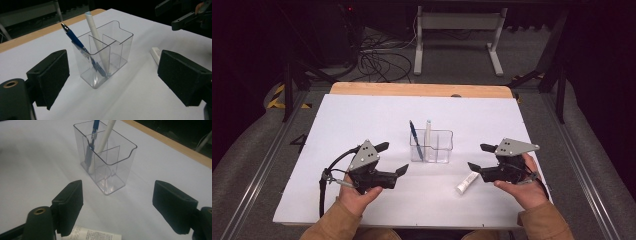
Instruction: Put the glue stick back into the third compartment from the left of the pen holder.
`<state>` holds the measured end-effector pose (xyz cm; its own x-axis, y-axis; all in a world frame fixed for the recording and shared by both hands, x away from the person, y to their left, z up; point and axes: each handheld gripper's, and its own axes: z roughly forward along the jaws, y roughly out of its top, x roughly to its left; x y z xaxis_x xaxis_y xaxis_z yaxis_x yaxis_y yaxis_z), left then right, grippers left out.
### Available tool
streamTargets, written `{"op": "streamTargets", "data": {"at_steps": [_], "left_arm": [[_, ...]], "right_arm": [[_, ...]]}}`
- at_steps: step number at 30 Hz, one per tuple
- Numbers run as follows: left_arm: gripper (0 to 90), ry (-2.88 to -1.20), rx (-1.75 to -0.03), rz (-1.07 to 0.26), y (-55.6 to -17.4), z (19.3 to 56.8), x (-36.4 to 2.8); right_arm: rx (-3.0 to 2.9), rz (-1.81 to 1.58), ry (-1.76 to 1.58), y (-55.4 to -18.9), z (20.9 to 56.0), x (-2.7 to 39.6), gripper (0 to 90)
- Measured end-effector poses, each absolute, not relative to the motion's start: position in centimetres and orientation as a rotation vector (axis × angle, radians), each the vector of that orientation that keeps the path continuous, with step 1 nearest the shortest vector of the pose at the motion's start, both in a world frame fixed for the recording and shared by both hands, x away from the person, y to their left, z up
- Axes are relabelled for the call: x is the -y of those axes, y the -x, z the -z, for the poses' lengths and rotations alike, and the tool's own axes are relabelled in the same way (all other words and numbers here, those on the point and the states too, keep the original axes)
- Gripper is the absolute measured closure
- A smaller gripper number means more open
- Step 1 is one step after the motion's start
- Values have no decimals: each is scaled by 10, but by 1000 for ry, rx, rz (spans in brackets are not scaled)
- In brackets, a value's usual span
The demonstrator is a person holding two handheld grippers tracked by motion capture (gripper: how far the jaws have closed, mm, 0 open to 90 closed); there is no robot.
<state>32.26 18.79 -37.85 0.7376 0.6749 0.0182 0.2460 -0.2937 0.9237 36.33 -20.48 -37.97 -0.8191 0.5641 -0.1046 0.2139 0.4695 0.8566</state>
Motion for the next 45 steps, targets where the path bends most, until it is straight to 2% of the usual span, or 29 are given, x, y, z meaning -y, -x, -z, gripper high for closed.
{"op": "streamTargets", "data": {"at_steps": [17,23,31,40,45], "left_arm": [[111,-1823,-752,-555,-322,389,-218],[111,-1807,-767,-568,-321,393,-227],[111,-1797,-796,-597,-319,397,-238],[111,-1789,-811,-608,-318,400,-245],[111,-1790,-813,-596,-319,401,-246]], "right_arm": [[-2535,-1154,-489,-369,374,192,259],[-2630,-1088,-385,-375,370,187,318],[-2719,-965,-267,-382,366,177,319],[-2735,-1005,-234,-383,365,171,314],[-2827,-967,-166,-386,369,169,363]]}}
